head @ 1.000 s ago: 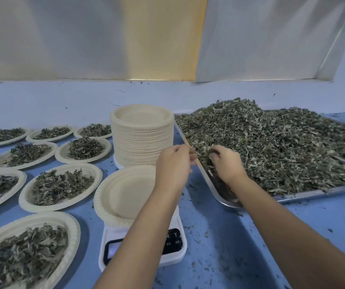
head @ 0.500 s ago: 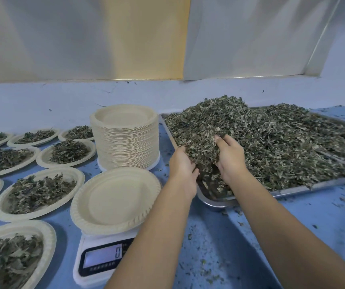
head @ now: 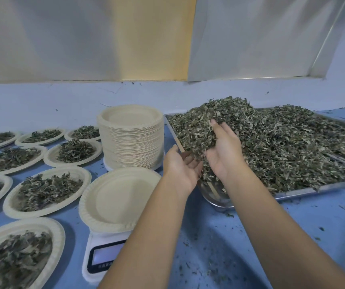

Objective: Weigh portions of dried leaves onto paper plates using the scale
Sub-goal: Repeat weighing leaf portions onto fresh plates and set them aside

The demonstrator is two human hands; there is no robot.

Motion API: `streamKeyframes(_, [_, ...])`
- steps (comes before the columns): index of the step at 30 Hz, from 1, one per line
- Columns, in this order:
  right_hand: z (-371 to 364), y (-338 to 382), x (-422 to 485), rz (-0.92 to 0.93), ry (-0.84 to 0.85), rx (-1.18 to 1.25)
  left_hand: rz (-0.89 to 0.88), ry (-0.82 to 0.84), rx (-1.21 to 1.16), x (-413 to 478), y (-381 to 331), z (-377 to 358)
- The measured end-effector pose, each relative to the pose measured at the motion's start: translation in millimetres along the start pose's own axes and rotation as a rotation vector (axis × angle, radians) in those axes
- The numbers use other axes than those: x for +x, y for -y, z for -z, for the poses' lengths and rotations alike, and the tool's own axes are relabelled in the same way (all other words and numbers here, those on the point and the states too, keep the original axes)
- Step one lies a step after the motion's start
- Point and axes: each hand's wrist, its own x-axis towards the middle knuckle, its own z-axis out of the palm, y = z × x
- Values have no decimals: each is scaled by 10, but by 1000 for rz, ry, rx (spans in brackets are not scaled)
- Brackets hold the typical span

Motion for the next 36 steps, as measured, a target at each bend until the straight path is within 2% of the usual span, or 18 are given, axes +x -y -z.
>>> streamKeyframes(6, [-341, -84, -260, -113, 213, 226, -36, 86, -234, -199, -422, 164])
streamKeyframes(10, [-524, -230, -425, -161, 428, 157, -104, 66, -292, -394, -735, 416])
streamKeyframes(14, [-654, -450, -566, -199, 561, 99, -167, -2, -205, -507, -953, 700])
streamKeyframes(23, [-651, -711, -633, -148, 719, -253, -209, -16, -33, -588, -1052, 1042])
streamKeyframes(30, [-616, -707, -646, 102, 720, -643, -260, -53, 43, -541, -1002, 1013])
streamKeyframes(36, [-642, -698, -746, 273, 784, -980, -331, -164, 250, -479, -915, 958])
